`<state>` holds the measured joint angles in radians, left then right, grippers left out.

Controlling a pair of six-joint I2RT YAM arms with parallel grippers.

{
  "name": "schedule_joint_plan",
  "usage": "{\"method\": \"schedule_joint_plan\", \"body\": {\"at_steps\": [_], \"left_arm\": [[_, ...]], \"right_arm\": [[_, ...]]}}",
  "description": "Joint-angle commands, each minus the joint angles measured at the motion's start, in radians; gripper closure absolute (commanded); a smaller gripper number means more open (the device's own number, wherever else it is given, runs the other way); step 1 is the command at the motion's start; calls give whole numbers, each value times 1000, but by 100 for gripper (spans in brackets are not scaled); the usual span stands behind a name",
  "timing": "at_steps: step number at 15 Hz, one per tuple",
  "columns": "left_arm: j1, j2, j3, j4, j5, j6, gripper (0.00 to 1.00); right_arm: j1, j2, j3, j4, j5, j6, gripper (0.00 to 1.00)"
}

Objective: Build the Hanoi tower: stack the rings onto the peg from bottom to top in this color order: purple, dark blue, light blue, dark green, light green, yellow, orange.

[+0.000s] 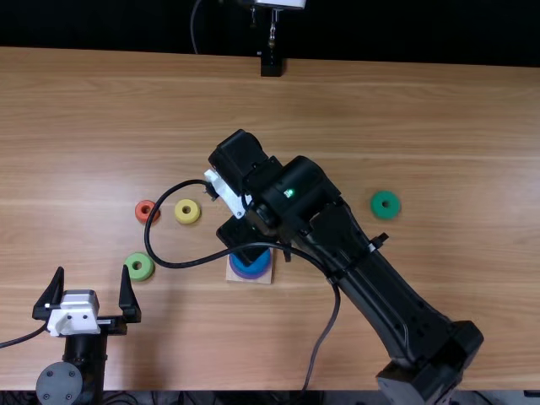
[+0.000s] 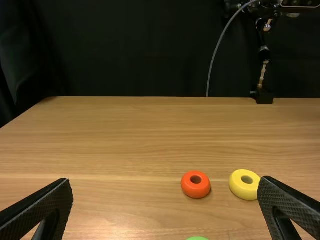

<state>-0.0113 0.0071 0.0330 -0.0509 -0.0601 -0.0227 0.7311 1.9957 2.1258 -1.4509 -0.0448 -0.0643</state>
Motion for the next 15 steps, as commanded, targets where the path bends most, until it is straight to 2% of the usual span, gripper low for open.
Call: {"method": "schedule_joint_plan", "body": {"at_steps": [1, 10, 11, 12, 13, 15], "left_arm": [[10, -7, -33, -39, 18, 12, 0], [10, -7, -33, -39, 18, 12, 0], [10, -7, -33, -39, 18, 12, 0], [10, -7, -33, -39, 18, 12, 0], [10, -7, -33, -39, 18, 12, 0], [10, -7, -33, -39, 18, 12, 0]], "right_arm": [[2, 11, -9, -1, -7, 5, 100], [2, 9, -33, 7, -3, 2, 100], [4, 9, -30, 7, 2, 0, 84], [4, 9, -30, 7, 8, -2, 40], [2, 11, -38, -4, 10, 0, 0], [2, 9, -53, 5, 8, -2, 0]]}}
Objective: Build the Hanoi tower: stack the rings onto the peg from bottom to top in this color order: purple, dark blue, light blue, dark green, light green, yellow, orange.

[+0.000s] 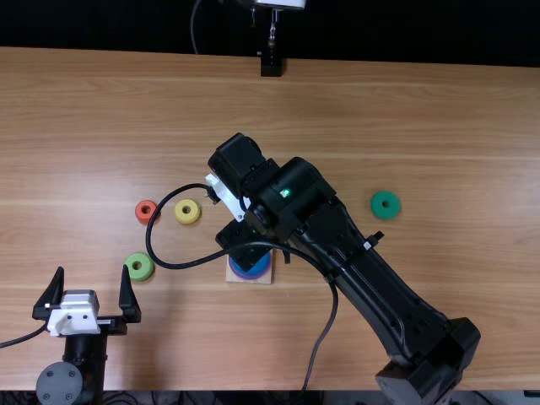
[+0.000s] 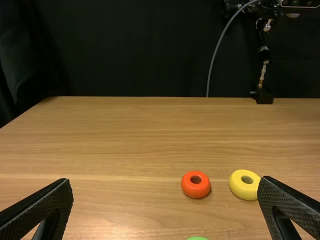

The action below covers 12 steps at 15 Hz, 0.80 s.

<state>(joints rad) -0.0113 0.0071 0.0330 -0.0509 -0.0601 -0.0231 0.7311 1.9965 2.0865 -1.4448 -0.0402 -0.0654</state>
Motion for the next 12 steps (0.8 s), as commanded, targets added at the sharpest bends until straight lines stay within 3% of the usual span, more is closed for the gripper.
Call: {"method": "schedule_joint_plan", "body": {"at_steps": [1, 8, 12], "left_arm": [[10, -7, -33, -39, 18, 12, 0], [10, -7, -33, -39, 18, 12, 0], [10, -7, -33, -39, 18, 12, 0]], "right_arm": [[2, 8, -9, 4, 3, 1, 0], [-29, 8, 73, 30, 0, 7, 0], [-116, 7, 50, 240, 5, 7, 0]]}}
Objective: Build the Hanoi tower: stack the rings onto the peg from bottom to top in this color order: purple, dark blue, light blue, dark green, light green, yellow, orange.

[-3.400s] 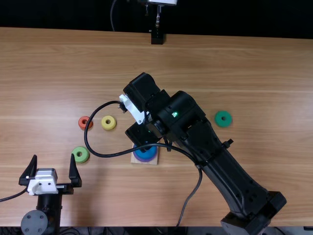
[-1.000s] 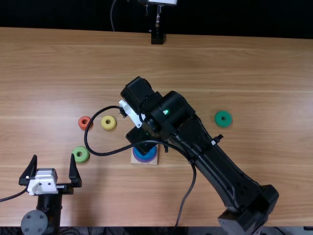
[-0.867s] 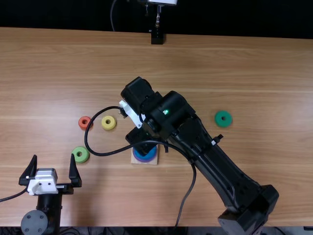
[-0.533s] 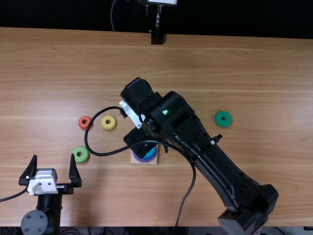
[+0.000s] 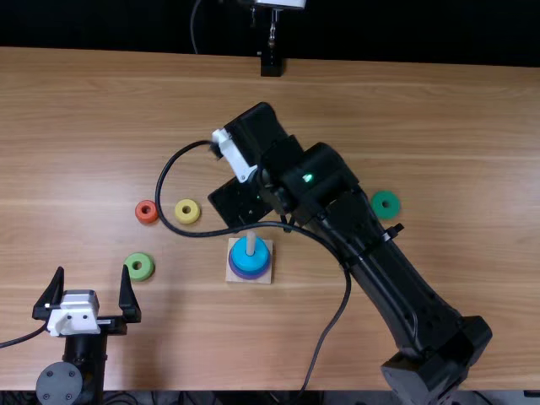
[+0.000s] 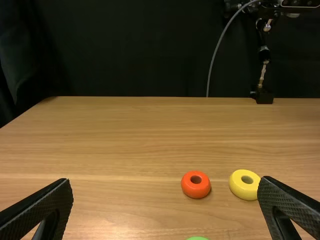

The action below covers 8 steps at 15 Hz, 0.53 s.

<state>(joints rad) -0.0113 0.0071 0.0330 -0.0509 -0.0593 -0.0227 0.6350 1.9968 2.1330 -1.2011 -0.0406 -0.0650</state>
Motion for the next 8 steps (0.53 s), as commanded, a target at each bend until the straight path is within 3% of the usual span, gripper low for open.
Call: {"method": "schedule_joint_plan", "body": {"at_steps": [1, 8], "left_arm": [[10, -7, -33, -39, 17, 12, 0], [10, -7, -33, -39, 17, 12, 0]], "right_arm": [[-54, 5, -33, 24, 7, 4, 0], [-360, -56, -484, 530, 9, -10, 0]]}}
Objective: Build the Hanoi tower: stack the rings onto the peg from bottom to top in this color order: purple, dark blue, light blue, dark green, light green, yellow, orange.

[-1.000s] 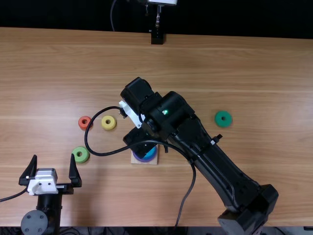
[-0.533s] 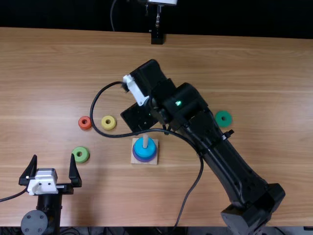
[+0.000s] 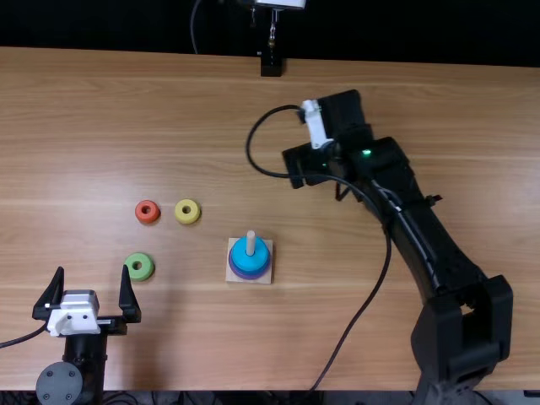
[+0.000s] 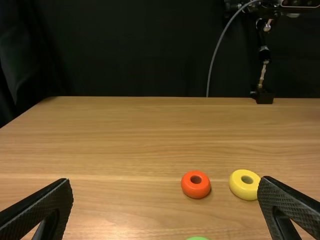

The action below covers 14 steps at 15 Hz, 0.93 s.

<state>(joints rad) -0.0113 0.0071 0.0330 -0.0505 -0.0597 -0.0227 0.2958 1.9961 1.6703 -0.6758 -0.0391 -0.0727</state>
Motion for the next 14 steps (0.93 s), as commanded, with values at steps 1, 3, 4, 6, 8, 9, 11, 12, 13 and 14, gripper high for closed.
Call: {"method": "schedule_joint_plan", "body": {"at_steps": [1, 3, 4, 6, 8, 9, 11, 12, 13, 14], "left_arm": [[10, -7, -33, -40, 17, 12, 0], [10, -7, -33, -40, 17, 12, 0], [10, -7, -33, -40, 17, 12, 0], [10, -7, -33, -40, 17, 12, 0], [10, -7, -33, -40, 17, 12, 0], [10, -7, -33, -40, 17, 12, 0], [10, -7, -33, -40, 17, 12, 0], [10, -7, -33, -40, 17, 12, 0], [10, -7, -33, -40, 17, 12, 0], [10, -7, -33, -40, 17, 12, 0]], "right_arm": [[-61, -69, -61, 30, 6, -1, 0], [-127, -74, -118, 45, 6, 3, 0], [-175, -74, -139, 45, 6, 3, 0], [-254, -74, -142, 29, -7, 10, 0], [-290, -71, -144, 23, -55, 10, 0], [-291, -71, -144, 12, -57, 10, 0], [-288, -71, -144, -25, -57, 1, 0], [-290, -71, -142, -69, -57, -1, 0], [-290, -71, -141, -128, -55, -3, 0], [-290, -69, -139, -167, -49, -1, 0]]}}
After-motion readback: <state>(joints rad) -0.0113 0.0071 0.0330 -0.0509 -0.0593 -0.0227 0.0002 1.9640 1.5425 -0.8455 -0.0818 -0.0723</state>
